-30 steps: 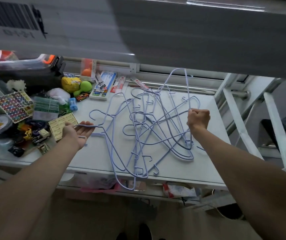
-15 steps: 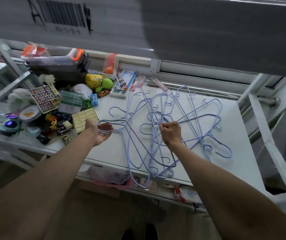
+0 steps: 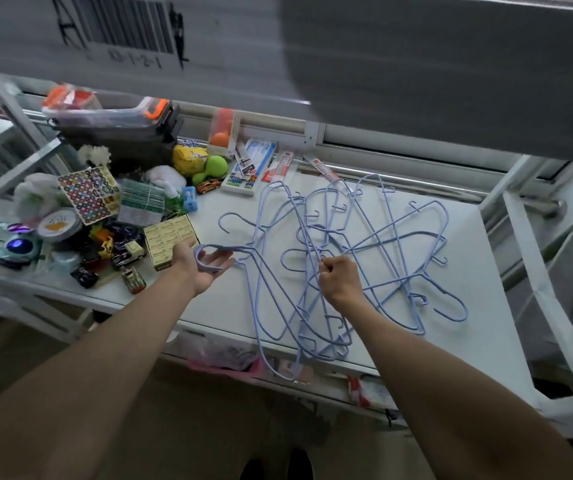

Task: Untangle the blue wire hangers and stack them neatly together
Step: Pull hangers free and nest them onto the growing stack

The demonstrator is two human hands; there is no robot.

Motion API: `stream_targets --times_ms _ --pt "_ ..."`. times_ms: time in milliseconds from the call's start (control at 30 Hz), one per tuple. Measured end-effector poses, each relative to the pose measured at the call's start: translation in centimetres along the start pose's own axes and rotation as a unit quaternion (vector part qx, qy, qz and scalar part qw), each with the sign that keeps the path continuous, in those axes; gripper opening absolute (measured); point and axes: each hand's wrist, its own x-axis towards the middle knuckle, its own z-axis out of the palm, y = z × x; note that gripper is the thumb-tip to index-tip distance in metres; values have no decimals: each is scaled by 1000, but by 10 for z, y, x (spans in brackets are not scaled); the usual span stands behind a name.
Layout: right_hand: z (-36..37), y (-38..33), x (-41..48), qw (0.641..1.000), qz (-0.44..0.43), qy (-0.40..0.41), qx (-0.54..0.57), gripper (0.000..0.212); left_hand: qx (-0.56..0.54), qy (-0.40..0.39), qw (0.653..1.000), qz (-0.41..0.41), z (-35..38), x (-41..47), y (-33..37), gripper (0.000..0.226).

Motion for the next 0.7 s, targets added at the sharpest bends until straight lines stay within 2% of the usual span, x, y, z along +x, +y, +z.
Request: stream_targets --times_ms 200,433,700 --pt "1 2 -3 999 17 -21 -17 38 32 12 999 2 4 -1 -5 38" --pt "2 -5 -1 997 25 -48 -59 18 156 49 986 -23 1 -2 -1 48" --pt "2 -3 0 995 18 -79 -57 17 89 71 994 7 0 10 0 37"
